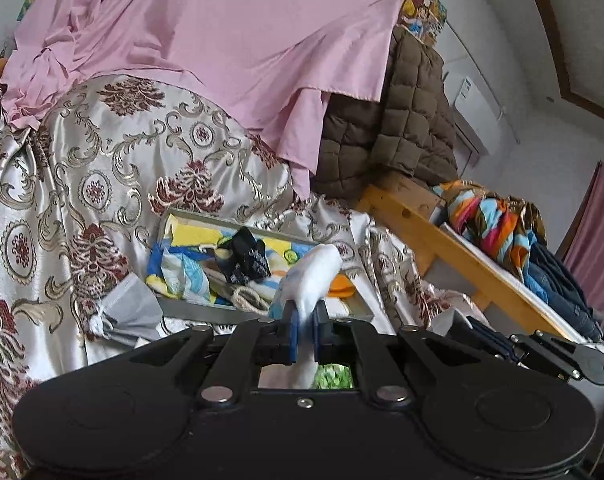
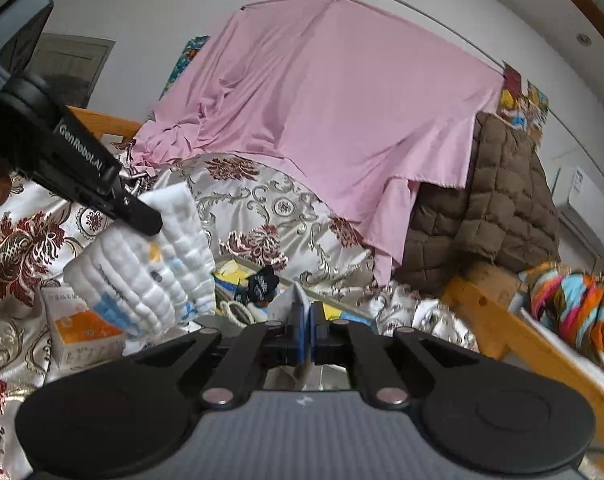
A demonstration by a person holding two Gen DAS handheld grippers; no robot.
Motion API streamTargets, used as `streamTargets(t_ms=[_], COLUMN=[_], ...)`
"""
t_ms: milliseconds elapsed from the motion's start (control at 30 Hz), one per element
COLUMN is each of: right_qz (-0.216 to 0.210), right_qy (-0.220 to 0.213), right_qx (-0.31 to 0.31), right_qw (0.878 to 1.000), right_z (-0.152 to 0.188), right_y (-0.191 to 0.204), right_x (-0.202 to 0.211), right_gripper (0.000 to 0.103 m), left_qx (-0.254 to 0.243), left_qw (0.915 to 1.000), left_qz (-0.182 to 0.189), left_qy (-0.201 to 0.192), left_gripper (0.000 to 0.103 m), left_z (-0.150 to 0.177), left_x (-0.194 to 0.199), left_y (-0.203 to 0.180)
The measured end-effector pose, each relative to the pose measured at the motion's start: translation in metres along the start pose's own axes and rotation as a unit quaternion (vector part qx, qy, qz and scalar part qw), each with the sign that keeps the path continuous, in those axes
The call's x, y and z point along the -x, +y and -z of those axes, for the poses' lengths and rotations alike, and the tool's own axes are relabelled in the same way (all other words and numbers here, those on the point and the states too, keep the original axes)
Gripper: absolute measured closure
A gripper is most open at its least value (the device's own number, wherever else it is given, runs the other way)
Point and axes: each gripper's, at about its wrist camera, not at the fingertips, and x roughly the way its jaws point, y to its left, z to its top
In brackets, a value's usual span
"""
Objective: Organize soft objects
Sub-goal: 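Carry the white towel and grey cloth toward the frog tray, then lower the white towel and grey cloth into the tray and open both tools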
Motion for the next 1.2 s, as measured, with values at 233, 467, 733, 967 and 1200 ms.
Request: streamTargets(t_ms=[233, 467, 733, 967, 1200], right_qz=[-0.023, -0.035, -0.048, -0.051, -0.017], right_qy=[-0.006, -0.005, 0.02, 0.042, 0.099], right_qx=[0.007, -0.002, -0.053, -0.092, -0.105], right_qw=[1.0, 0.999, 0.997, 0.994, 0.989], right_z=[-0.032, -0.066, -0.091, -0.101, -0.084], right_y=[-0.012, -0.025, -0.027, -0.013, -0.003], right_x=[-0.032, -0.093, -0.195, -0.272, -0.323], right_gripper=[0.1, 0.1, 0.1, 0.1, 0.1], left_qx=[0.002, 0.0, 0.023, 0.09, 0.108], left_qw=[0.9995, 0.9984, 0.9971, 0.995, 0.9941], left_qz=[-0.003, -0.008, -0.003, 0.012, -0.012], left_qy=[-0.032, -0.057, -0.072, -0.043, 0.0], left_gripper=[0.096, 0.096, 0.096, 0.096, 0.096], left_z=[-0.04, -0.07, -0.072, -0.052, -0.037], left_x=[-0.022, -0.069, -0.13, -0.168, -0.192], left_y=[0.014, 0.038, 0.081, 0.122, 0.141])
